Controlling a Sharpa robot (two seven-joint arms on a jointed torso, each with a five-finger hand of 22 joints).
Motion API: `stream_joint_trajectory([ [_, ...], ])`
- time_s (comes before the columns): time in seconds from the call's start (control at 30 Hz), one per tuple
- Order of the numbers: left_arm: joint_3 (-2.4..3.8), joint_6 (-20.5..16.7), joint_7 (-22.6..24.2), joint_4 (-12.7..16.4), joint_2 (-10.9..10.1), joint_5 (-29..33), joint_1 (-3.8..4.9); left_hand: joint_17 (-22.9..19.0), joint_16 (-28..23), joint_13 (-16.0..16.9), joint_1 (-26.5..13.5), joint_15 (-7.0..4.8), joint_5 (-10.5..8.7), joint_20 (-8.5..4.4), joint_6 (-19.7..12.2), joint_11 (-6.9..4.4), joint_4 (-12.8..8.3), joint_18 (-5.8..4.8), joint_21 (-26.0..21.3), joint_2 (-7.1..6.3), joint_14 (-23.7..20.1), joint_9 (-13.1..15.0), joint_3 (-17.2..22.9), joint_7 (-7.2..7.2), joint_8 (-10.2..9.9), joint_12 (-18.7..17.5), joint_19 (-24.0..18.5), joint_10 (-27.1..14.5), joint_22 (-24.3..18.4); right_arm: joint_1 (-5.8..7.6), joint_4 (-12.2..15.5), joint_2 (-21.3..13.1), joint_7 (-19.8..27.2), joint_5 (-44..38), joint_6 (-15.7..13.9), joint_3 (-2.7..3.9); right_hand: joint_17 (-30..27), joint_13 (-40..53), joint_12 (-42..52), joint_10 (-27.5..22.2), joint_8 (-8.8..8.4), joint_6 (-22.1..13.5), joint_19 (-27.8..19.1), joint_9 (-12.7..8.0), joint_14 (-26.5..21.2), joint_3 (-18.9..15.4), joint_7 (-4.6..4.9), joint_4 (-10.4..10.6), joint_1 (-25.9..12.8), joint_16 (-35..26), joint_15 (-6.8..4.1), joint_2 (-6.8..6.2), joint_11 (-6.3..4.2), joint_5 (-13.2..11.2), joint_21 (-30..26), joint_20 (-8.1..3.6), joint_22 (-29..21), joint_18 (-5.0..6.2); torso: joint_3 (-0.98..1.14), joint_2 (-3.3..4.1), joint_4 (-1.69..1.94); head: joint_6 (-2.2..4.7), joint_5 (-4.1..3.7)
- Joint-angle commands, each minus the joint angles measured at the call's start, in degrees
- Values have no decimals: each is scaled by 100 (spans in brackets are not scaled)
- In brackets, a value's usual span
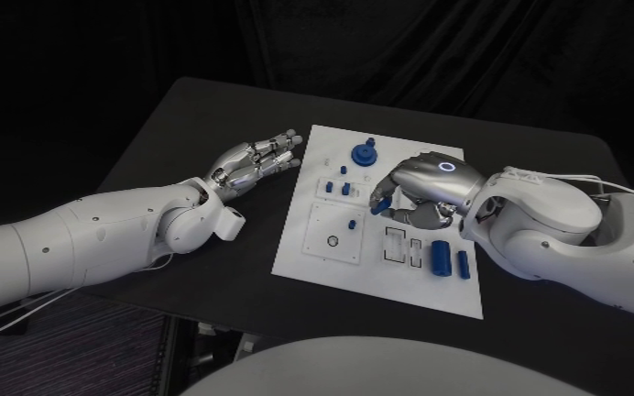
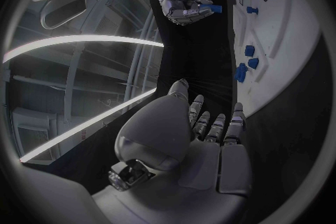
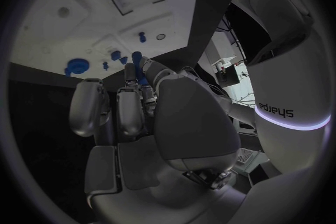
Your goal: Assemble the parts on the task board
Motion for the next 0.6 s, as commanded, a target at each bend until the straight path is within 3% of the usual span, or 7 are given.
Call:
stream_joint_trajectory([
  [0.03,5,63,273,7,21,31,-9,6,18,7,54,31,6,17,14,29,-29,37,19,-2,-17,2,19,11,21,24,-15,-3,-5,-5,-26,230,-25,-431,550,0,3,2,-10,106,-14,65,38,76,64,1,32,-26,-18,15,-6,-85,-79,30,35,-21,974,-89,-9,-1,1,0,30],
  [0.17,5,72,262,6,37,31,-10,6,18,7,52,28,-5,15,19,31,-28,37,19,1,-17,2,22,12,21,25,-16,-2,-5,-51,-264,646,8,-676,754,0,4,2,-16,122,-15,74,36,84,66,4,28,-25,-30,17,-7,-92,-82,13,32,-21,972,-88,-10,4,-12,0,96],
  [0.37,5,88,244,4,63,31,-11,6,17,8,47,23,-32,11,19,33,-27,38,16,5,-18,2,26,15,22,26,-21,1,-15,-136,-605,1125,43,-884,832,0,16,-2,-50,167,-31,88,29,111,67,-4,14,12,-102,24,-13,-104,-93,-108,27,-23,969,-85,11,11,3,0,131],
  [0.6,5,95,227,-2,81,31,-11,6,17,8,47,22,-37,10,24,35,-27,38,17,10,-18,2,30,16,23,27,-19,3,-11,-215,-851,1455,69,-940,893,1,25,-1,-54,181,-44,76,29,113,69,-2,12,11,-105,29,-16,-107,-98,-127,32,-24,970,-86,-10,-3,16,0,134],
])
